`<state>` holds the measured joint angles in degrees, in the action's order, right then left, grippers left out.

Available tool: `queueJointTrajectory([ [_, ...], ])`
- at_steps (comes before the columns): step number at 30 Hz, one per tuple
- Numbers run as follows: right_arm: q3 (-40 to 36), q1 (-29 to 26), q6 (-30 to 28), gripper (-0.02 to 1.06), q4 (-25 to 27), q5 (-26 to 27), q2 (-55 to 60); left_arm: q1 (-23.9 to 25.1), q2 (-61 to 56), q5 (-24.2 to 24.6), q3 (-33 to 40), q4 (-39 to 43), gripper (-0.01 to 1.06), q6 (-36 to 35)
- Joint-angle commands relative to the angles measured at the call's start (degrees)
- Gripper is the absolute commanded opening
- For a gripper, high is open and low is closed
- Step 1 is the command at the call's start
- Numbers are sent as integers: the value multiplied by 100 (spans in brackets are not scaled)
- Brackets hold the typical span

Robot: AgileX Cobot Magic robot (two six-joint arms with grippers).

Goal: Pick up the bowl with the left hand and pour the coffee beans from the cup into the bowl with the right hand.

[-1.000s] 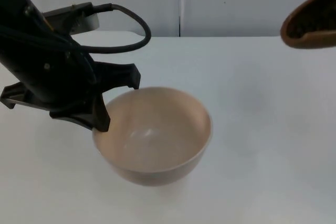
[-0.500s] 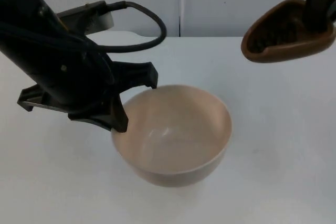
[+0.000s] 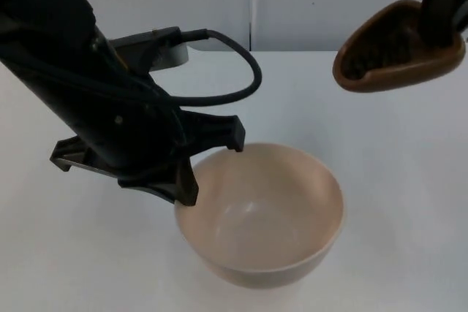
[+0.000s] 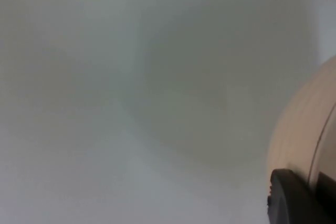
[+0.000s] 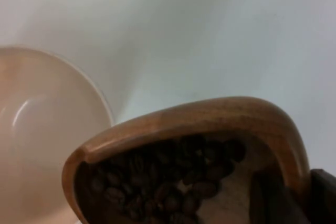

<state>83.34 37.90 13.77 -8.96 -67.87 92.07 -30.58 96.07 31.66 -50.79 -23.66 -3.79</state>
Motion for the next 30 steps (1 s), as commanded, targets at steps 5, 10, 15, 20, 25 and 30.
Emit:
queueJointTrajectory([
  [5,56,575,261,0,-661,-27,-37,-45,-6,-66,20,-67,0,7],
  [10,56,1012,521,0,-1241,-37,-37,-45,-6,-66,20,-67,0,7],
  [15,56,1389,836,0,-1846,-27,-37,-45,-6,-66,20,-67,0,7],
  [20,56,1789,1130,0,-2681,-27,-37,-45,-6,-66,20,-67,0,7],
  [25,56,2018,1141,0,-3075,-27,-37,-45,-6,-66,20,-67,0,7],
  [30,15,2227,1141,0,-3432,-52,-37,-45,-6,-66,20,-67,0,7],
])
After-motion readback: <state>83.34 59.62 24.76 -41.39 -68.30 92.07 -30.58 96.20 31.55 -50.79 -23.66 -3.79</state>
